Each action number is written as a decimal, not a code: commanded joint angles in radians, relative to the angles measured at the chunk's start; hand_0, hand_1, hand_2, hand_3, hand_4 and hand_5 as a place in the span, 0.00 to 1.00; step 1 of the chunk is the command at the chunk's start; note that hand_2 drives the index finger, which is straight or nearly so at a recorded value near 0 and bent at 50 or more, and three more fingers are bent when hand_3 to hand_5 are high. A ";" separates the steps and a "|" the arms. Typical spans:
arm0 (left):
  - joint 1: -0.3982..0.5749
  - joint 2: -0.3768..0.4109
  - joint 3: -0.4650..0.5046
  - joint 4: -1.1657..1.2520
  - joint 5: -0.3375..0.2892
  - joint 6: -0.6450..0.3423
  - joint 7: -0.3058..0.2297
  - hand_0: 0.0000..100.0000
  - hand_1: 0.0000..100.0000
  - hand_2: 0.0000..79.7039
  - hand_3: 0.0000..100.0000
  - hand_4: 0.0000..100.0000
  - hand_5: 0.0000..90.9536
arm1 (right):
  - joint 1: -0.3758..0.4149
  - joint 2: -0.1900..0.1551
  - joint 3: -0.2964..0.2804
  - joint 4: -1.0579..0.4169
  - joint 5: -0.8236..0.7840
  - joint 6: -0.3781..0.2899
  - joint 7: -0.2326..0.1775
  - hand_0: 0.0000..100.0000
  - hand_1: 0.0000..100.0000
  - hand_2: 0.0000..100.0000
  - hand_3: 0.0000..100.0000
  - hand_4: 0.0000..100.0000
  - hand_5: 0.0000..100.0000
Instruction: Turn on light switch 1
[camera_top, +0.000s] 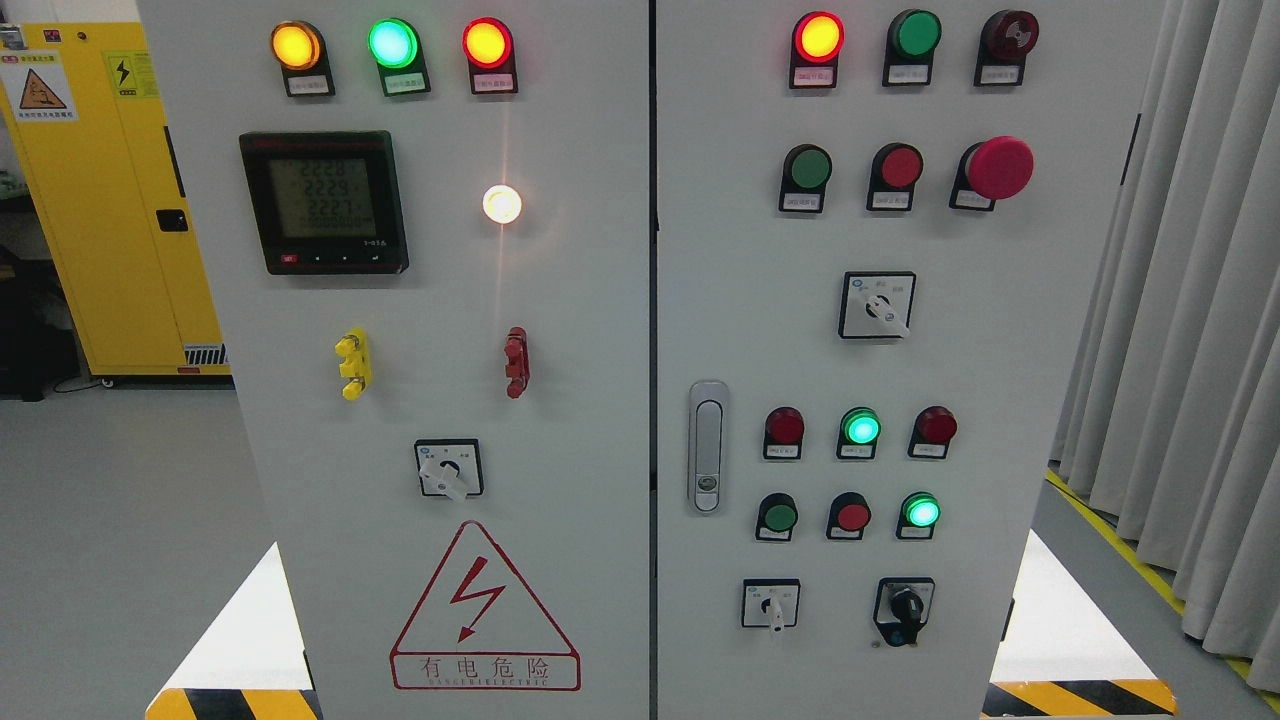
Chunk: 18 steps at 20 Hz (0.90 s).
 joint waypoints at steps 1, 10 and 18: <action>-0.066 0.021 -0.094 0.438 -0.018 0.093 -0.003 0.28 0.35 0.00 0.00 0.10 0.00 | 0.000 0.000 0.000 0.000 0.000 -0.001 0.001 0.00 0.50 0.04 0.00 0.00 0.00; -0.112 0.016 -0.200 0.515 -0.021 0.230 -0.054 0.30 0.22 0.00 0.00 0.00 0.00 | 0.000 0.000 0.000 0.000 0.000 -0.001 -0.001 0.00 0.50 0.04 0.00 0.00 0.00; -0.167 0.016 -0.223 0.578 -0.008 0.227 -0.045 0.29 0.16 0.00 0.00 0.00 0.00 | 0.000 0.000 0.000 0.000 0.000 -0.001 -0.001 0.00 0.50 0.04 0.00 0.00 0.00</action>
